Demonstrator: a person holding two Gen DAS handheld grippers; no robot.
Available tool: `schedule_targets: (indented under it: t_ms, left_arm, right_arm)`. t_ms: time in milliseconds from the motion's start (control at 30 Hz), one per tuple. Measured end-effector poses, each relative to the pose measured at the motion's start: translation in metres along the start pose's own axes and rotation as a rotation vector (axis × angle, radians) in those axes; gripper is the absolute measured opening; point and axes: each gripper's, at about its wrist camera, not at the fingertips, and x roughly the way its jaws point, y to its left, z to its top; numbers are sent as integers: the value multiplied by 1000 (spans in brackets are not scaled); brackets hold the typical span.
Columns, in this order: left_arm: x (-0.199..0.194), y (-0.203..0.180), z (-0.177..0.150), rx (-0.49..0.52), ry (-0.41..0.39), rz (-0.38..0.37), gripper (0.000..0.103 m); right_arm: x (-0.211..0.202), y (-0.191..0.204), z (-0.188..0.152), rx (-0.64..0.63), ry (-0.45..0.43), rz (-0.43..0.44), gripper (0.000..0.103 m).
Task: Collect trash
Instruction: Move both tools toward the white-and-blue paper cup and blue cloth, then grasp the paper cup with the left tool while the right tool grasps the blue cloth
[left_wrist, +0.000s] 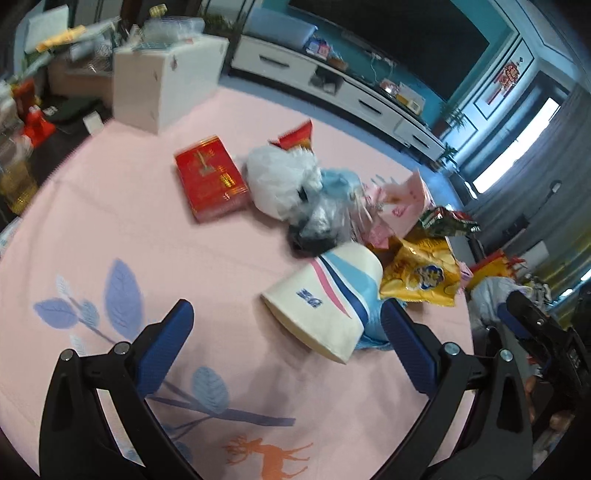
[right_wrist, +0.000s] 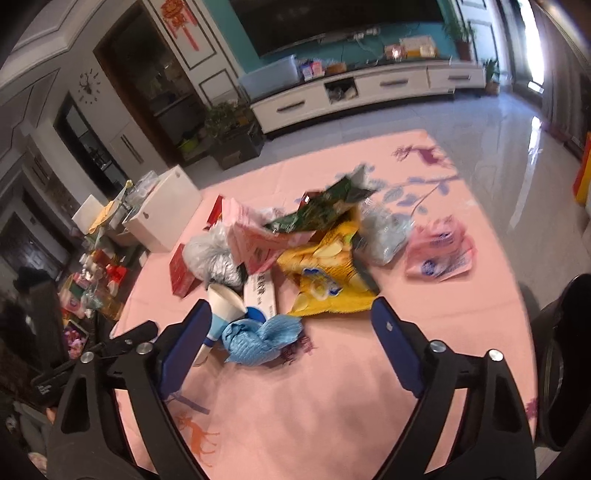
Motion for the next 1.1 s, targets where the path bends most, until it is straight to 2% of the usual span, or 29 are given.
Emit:
schedule_targets:
  t_ms: [100, 200, 367, 500, 567, 600, 633, 667, 733, 800, 833, 933, 1100]
  left_arm:
    - [17, -6, -4, 27, 37, -51, 100]
    - [35, -10, -10, 56, 74, -62, 100]
    - [53, -14, -16, 78, 101, -84, 100]
    - [63, -19, -20, 115, 112, -86, 100]
    - [67, -22, -22, 141, 115, -34, 100]
    - [69, -23, -23, 149, 115, -15, 97]
    - [69, -22, -23, 152, 114, -10, 89]
    - [70, -21, -23, 146, 125, -18, 84]
    - [69, -17, -23, 126, 152, -42, 67]
    - [69, -20, -25, 129, 163, -50, 57]
    - [69, -22, -26, 145, 154, -38, 43]
    - [64, -28, -28, 169, 147, -29, 34]
    - [47, -30, -22, 173, 110, -45, 22]
  right_arm:
    - [22, 5, -4, 5, 71, 50, 83]
    - [43, 10, -9, 16, 121, 76, 83]
    - [79, 6, -16, 108, 238, 193, 83]
    - [95, 6, -19, 121, 258, 160, 83]
    - [102, 7, -22, 110, 273, 139, 82]
    - [106, 8, -24, 105, 283, 131, 78]
    - [109, 8, -26, 101, 293, 126, 75]
    - [113, 9, -28, 99, 305, 123, 73]
    - [117, 9, -30, 94, 321, 118, 65]
    - [117, 9, -32, 84, 327, 117, 57]
    - [115, 9, -32, 78, 325, 114, 52]
    - [108, 9, -30, 55, 315, 92, 44]
    - [99, 15, -28, 41, 298, 85, 39]
